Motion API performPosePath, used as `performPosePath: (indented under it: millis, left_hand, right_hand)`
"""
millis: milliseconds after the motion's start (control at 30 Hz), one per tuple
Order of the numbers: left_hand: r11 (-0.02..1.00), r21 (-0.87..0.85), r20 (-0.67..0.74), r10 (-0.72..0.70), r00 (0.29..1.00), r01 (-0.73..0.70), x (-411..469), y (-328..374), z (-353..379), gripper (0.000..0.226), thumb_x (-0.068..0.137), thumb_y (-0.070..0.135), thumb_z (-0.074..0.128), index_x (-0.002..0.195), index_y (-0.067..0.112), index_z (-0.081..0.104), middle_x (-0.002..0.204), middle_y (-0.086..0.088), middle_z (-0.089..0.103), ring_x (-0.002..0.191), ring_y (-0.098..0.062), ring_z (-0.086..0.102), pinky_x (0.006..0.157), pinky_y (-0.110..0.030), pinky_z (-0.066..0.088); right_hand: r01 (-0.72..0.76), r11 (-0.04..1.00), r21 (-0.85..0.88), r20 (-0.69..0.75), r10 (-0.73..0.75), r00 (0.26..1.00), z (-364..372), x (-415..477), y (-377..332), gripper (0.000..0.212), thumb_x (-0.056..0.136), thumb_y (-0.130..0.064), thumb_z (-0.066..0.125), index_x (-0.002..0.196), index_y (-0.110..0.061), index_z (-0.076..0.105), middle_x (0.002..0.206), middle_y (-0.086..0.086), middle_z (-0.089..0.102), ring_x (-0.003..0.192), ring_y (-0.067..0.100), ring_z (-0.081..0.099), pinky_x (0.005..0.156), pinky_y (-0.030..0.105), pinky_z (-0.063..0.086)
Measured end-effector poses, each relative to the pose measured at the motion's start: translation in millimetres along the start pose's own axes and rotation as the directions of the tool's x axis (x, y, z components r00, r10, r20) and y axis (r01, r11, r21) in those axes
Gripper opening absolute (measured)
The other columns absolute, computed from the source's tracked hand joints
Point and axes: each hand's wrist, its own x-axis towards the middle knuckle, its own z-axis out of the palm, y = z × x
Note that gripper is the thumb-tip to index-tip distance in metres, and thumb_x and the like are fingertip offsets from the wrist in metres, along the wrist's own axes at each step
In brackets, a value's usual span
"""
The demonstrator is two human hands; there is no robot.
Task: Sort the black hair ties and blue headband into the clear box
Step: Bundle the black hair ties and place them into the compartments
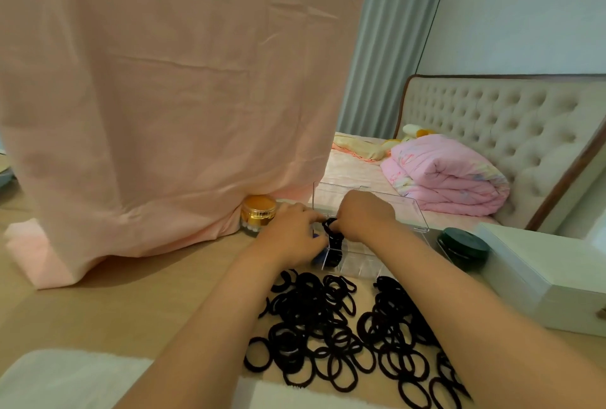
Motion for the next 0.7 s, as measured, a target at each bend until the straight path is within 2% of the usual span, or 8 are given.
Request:
performPosePath:
  millis: [167,267,333,400,467,533,633,700]
  left_hand:
    - [0.999,-0.010,0.020,0.034,0.999,-0.033,1.1,-2.5,1.0,0.055,0.093,0.038,0.054,0.147,0.032,0.044,0.149,-0.002,0.046,0.140,-0.023,0.026,0.112,-0.040,0.030]
    - [0.999,0.013,0.002,0.037,0.999,-0.037,-0.1,-2.5,1.6,0.052,0.093,0.039,0.055,0.144,0.035,0.045,0.148,-0.001,0.047,0.139,-0.022,0.028,0.111,-0.039,0.031]
    - [0.998,0.046,0.000,0.045,0.999,-0.045,-0.3,-1.4,1.5,0.049,0.094,0.038,0.053,0.143,0.037,0.047,0.147,-0.001,0.047,0.137,-0.022,0.029,0.110,-0.038,0.030]
    - [0.996,0.074,0.009,0.047,0.999,-0.047,-0.7,0.5,1.9,0.046,0.095,0.037,0.050,0.142,0.039,0.048,0.146,0.000,0.046,0.136,-0.022,0.029,0.110,-0.037,0.029]
    - [0.994,0.098,0.017,0.041,0.999,-0.043,-1.3,1.7,2.9,0.045,0.097,0.038,0.046,0.142,0.040,0.048,0.146,0.001,0.045,0.136,-0.021,0.028,0.111,-0.037,0.028]
    - [0.992,0.118,0.018,0.041,0.999,-0.043,-1.2,2.0,4.2,0.046,0.098,0.038,0.044,0.144,0.040,0.046,0.148,0.001,0.043,0.137,-0.021,0.027,0.112,-0.038,0.026]
    - [0.992,0.117,0.019,0.043,0.999,-0.045,-2.4,3.0,4.6,0.048,0.098,0.038,0.043,0.145,0.040,0.044,0.148,0.000,0.043,0.138,-0.021,0.026,0.111,-0.037,0.026]
    - [0.993,0.102,-0.007,0.059,0.998,-0.058,-4.4,3.5,4.0,0.049,0.097,0.036,0.046,0.146,0.037,0.042,0.147,-0.001,0.046,0.136,-0.022,0.029,0.109,-0.037,0.028]
  right_hand:
    - [0.144,0.955,-0.261,0.122,-0.115,0.986,-0.3,1.4,-17.8,0.007,0.095,-0.011,0.054,0.091,-0.014,0.049,0.092,0.003,0.053,0.085,0.023,0.054,0.072,0.032,0.045]
    - [0.172,0.973,-0.152,0.234,-0.133,0.963,-10.6,8.2,-9.7,0.022,0.094,-0.014,0.061,0.075,-0.006,0.054,0.079,0.006,0.056,0.065,0.019,0.052,0.057,0.027,0.042]
    - [0.189,0.980,-0.061,0.276,-0.165,0.947,-23.7,8.5,1.3,0.021,0.093,-0.017,0.065,0.086,0.002,0.069,0.077,0.011,0.066,0.059,0.020,0.053,0.051,0.024,0.040]
    - [0.193,0.979,0.064,0.248,-0.203,0.947,-34.9,4.4,12.6,0.021,0.091,-0.011,0.067,0.104,0.003,0.075,0.095,0.017,0.075,0.070,0.023,0.061,0.055,0.026,0.046]
    - [0.224,0.969,0.100,0.199,-0.240,0.950,-38.1,-2.0,19.6,0.028,0.093,-0.002,0.059,0.114,-0.005,0.076,0.120,0.011,0.073,0.096,0.023,0.066,0.079,0.031,0.055]
    - [0.222,0.968,0.115,0.194,-0.241,0.951,-29.7,-10.4,22.1,0.040,0.094,-0.004,0.049,0.121,-0.017,0.074,0.131,0.004,0.067,0.120,0.023,0.060,0.100,0.034,0.050]
    - [0.228,0.969,0.092,0.184,-0.242,0.953,-4.5,-13.1,26.4,0.043,0.090,-0.024,0.044,0.122,-0.036,0.071,0.138,0.009,0.054,0.132,0.031,0.046,0.101,0.040,0.044]
    - [0.238,0.969,0.060,0.184,-0.245,0.952,6.7,-17.1,29.8,0.043,0.093,-0.026,0.043,0.128,-0.036,0.066,0.153,0.008,0.040,0.141,0.030,0.034,0.106,0.043,0.035]
